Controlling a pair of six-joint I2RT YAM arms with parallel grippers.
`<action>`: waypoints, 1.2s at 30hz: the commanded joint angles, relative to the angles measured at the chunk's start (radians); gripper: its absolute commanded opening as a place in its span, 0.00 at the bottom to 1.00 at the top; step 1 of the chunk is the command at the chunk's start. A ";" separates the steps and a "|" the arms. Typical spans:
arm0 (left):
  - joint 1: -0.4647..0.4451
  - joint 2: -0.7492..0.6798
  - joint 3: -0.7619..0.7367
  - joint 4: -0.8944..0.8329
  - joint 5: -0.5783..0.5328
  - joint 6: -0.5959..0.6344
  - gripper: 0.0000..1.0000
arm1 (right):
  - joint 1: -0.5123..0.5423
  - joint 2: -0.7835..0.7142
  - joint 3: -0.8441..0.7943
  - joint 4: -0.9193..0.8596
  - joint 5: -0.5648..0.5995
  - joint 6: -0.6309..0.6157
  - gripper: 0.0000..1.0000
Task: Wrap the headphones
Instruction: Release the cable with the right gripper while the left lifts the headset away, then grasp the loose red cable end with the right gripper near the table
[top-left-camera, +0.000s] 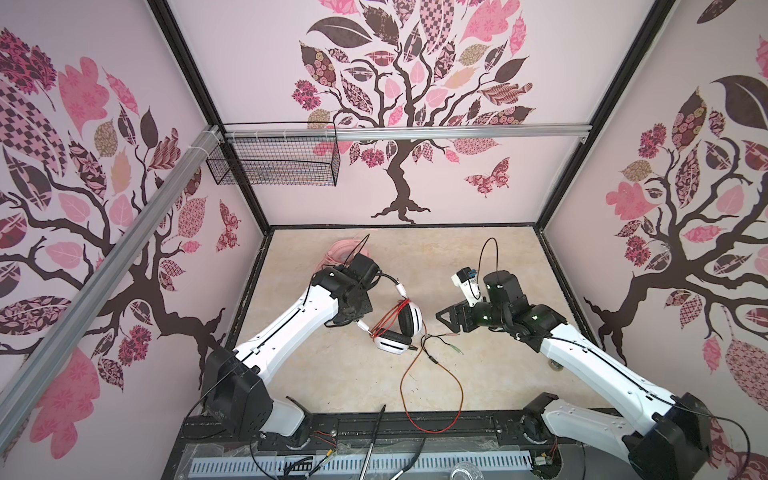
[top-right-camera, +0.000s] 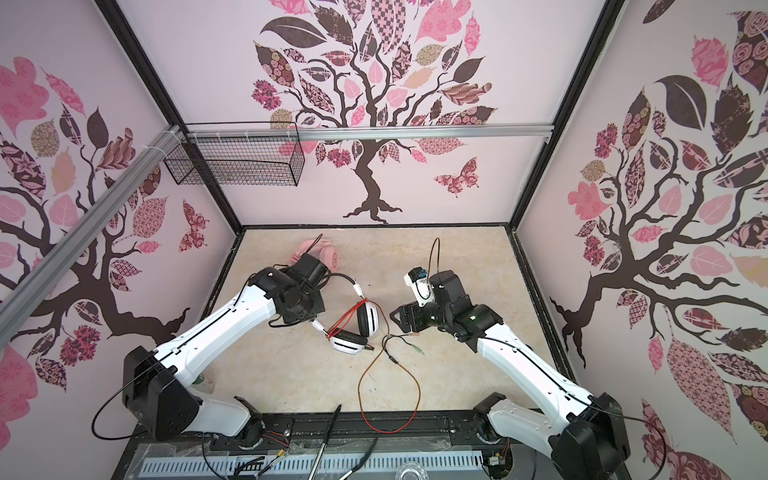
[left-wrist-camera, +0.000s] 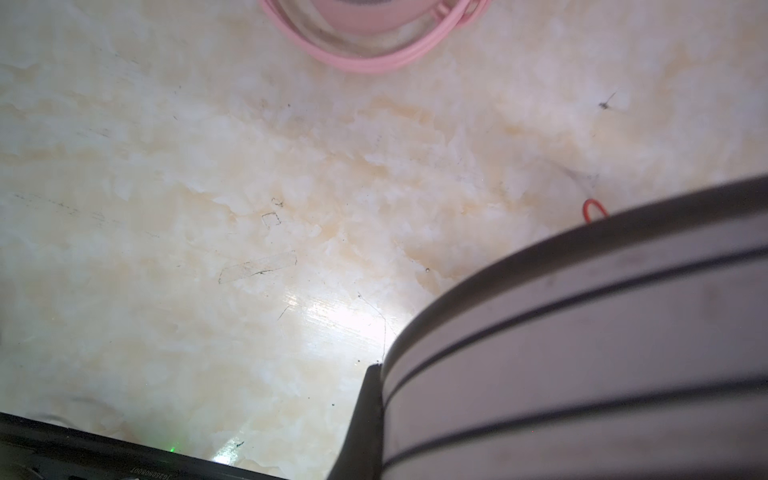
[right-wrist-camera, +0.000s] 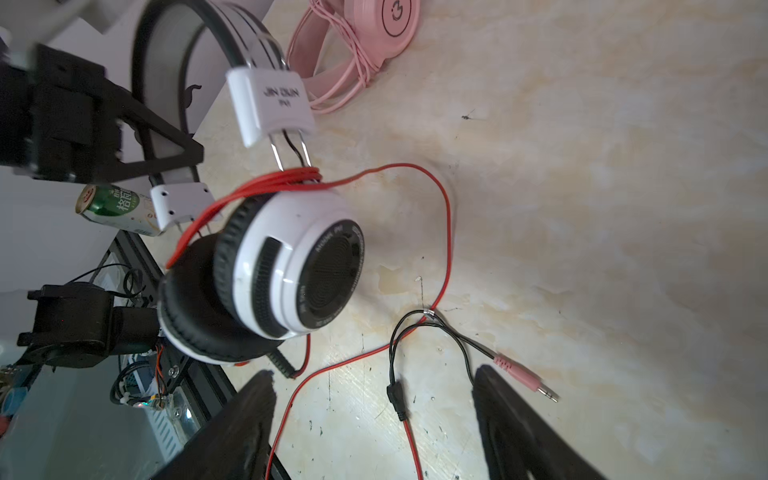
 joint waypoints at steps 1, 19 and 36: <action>0.007 0.044 0.233 -0.179 0.048 0.026 0.00 | -0.025 0.041 -0.058 0.114 -0.040 0.081 0.77; 0.028 0.250 1.065 -0.392 -0.091 -0.024 0.00 | -0.036 0.277 -0.051 0.278 -0.126 0.075 0.67; 0.151 0.360 1.176 -0.372 0.110 -0.035 0.00 | -0.033 0.417 -0.057 0.618 -0.251 0.216 0.62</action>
